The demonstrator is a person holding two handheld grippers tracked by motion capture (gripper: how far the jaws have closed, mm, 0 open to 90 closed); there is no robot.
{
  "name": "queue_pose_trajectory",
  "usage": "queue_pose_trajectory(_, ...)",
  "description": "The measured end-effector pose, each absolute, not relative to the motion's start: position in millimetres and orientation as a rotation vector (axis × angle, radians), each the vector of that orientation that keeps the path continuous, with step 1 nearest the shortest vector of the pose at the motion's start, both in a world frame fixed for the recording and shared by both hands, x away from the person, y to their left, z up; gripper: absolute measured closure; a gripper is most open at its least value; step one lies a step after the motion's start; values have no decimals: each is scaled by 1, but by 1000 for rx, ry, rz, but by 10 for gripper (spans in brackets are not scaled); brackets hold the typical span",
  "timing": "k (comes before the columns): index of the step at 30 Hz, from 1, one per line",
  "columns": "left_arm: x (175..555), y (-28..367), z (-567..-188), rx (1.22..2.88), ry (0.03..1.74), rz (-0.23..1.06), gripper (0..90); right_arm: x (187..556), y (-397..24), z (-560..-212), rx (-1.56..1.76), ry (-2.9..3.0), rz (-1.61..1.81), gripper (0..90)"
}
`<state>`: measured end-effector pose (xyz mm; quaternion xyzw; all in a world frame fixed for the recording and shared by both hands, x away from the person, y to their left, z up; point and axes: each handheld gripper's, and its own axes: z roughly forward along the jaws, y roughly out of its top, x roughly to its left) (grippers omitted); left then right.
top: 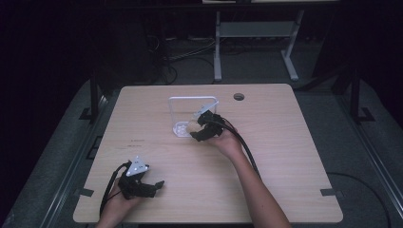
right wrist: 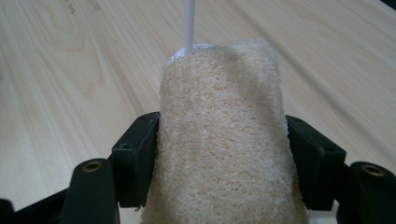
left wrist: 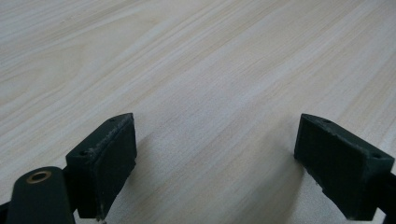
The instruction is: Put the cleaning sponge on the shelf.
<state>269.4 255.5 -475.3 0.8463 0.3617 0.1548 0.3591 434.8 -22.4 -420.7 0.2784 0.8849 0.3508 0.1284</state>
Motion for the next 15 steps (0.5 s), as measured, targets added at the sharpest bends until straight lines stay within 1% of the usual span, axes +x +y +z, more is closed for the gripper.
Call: queue_pose_trajectory(15, 269, 256, -475, 2183, 932, 399, 122, 451, -1, -433, 793, 2583, 969, 327)
